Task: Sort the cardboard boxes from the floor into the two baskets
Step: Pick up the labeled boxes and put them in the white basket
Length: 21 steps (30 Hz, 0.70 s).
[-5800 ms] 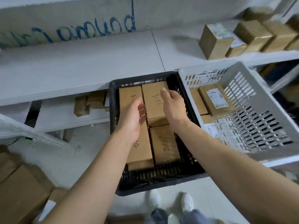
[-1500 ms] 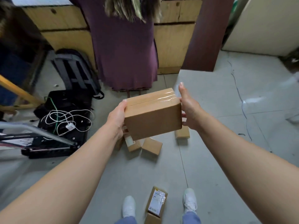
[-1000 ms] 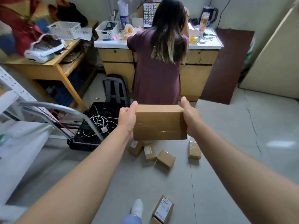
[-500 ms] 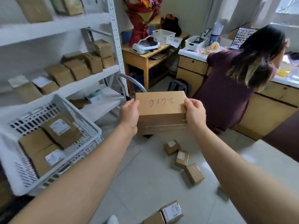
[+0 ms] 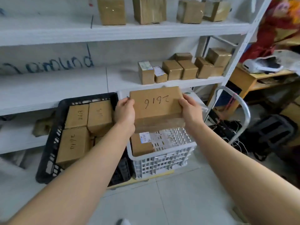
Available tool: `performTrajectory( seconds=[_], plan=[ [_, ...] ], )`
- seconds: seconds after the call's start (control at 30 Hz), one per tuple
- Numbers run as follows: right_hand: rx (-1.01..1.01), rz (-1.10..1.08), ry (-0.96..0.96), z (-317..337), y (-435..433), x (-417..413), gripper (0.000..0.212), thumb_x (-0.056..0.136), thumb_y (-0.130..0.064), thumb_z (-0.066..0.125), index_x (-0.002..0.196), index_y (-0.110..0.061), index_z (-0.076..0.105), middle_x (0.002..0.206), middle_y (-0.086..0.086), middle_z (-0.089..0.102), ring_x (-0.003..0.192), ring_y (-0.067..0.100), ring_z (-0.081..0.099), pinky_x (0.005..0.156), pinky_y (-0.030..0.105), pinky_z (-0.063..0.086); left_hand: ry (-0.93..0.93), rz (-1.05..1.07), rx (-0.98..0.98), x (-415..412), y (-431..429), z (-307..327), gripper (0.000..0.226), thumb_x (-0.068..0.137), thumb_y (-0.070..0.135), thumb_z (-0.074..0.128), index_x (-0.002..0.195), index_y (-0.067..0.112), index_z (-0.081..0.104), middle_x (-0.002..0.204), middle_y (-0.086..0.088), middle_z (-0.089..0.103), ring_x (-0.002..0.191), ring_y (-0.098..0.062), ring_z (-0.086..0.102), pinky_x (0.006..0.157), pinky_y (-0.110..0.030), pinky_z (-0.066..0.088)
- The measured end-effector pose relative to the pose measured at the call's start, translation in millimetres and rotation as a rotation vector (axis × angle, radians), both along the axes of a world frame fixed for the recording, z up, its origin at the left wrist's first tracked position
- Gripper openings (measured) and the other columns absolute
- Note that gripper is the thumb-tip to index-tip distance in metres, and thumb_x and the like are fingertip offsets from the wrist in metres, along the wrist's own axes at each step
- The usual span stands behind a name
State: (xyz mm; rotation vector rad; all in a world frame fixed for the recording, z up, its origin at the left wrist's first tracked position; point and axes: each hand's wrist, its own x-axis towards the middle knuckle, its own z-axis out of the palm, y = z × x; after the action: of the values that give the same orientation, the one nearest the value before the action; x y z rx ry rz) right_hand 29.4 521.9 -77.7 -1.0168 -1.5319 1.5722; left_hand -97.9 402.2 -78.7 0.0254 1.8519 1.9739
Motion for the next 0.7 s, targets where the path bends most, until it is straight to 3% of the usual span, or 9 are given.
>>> performTrajectory(
  seconds=[0.1, 0.17, 0.33, 0.4, 0.47, 0.57, 0.7],
  plan=[
    [-0.030, 0.111, -0.012, -9.6, -24.7, -84.7, 0.031, 0.094, -0.018, 0.050, 0.121, -0.022, 0.064, 0.105, -0.007, 0.063, 0.089, 0.005, 0.056, 0.069, 0.019, 0.043, -0.067, 0.110, -0.038, -69.2, -41.3, -5.9, 0.015, 0.094, 0.022, 0.052, 0.082, 0.029, 0.056, 0.094, 0.001, 0.062, 0.103, -0.026, 0.061, 0.095, -0.046, 0.049],
    [-0.057, 0.185, -0.039, -18.2, -41.9, -133.3, 0.032, 0.095, -0.016, 0.050, 0.124, -0.022, 0.062, 0.104, -0.009, 0.062, 0.087, 0.002, 0.054, 0.067, 0.018, 0.043, -0.106, 0.162, -0.063, -108.2, -66.5, -9.3, 0.017, 0.094, 0.025, 0.051, 0.078, 0.028, 0.055, 0.095, -0.002, 0.062, 0.105, -0.030, 0.061, 0.094, -0.050, 0.049],
    [-0.113, 0.293, -0.136, -40.6, -71.0, -207.8, 0.035, 0.094, -0.011, 0.052, 0.127, -0.020, 0.060, 0.101, -0.009, 0.060, 0.088, 0.007, 0.055, 0.067, 0.016, 0.044, -0.226, 0.235, -0.100, -164.3, -110.6, -33.0, 0.012, 0.098, 0.030, 0.047, 0.106, 0.024, 0.054, 0.104, -0.004, 0.060, 0.092, -0.022, 0.058, 0.090, -0.044, 0.050],
    [-0.099, 0.351, -0.201, -45.7, -75.8, -225.4, 0.035, 0.094, -0.012, 0.053, 0.126, -0.021, 0.061, 0.101, -0.009, 0.058, 0.092, 0.008, 0.053, 0.072, 0.017, 0.042, -0.294, 0.258, -0.148, -174.7, -120.5, -44.5, 0.018, 0.097, 0.034, 0.047, 0.111, 0.024, 0.053, 0.115, -0.007, 0.059, 0.101, -0.027, 0.058, 0.094, -0.048, 0.049],
    [-0.065, 0.424, -0.267, -51.7, -76.0, -242.1, 0.036, 0.093, -0.010, 0.054, 0.126, -0.021, 0.061, 0.112, -0.006, 0.055, 0.104, 0.011, 0.049, 0.086, 0.020, 0.037, -0.383, 0.289, -0.191, -180.5, -128.3, -55.2, 0.028, 0.096, 0.036, 0.048, 0.119, 0.020, 0.052, 0.122, -0.011, 0.058, 0.108, -0.032, 0.056, 0.096, -0.051, 0.047],
    [0.003, 0.557, -0.371, -63.4, -74.3, -263.7, 0.036, 0.092, -0.008, 0.054, 0.126, -0.019, 0.062, 0.124, 0.001, 0.057, 0.111, 0.016, 0.049, 0.094, 0.025, 0.040, -0.569, 0.299, -0.187, -180.3, -135.7, -66.6, 0.036, 0.098, 0.032, 0.046, 0.131, 0.017, 0.046, 0.133, -0.014, 0.051, 0.120, -0.036, 0.050, 0.100, -0.058, 0.042],
    [0.104, 0.651, -0.509, -84.9, -75.0, -285.1, 0.035, 0.093, -0.009, 0.052, 0.127, -0.014, 0.057, 0.119, 0.004, 0.056, 0.106, 0.019, 0.051, 0.083, 0.027, 0.042, -0.746, 0.317, -0.140, -174.1, -142.5, -82.8, 0.033, 0.099, 0.024, 0.045, 0.131, 0.015, 0.042, 0.135, -0.015, 0.045, 0.124, -0.038, 0.044, 0.094, -0.064, 0.043]
  ],
)
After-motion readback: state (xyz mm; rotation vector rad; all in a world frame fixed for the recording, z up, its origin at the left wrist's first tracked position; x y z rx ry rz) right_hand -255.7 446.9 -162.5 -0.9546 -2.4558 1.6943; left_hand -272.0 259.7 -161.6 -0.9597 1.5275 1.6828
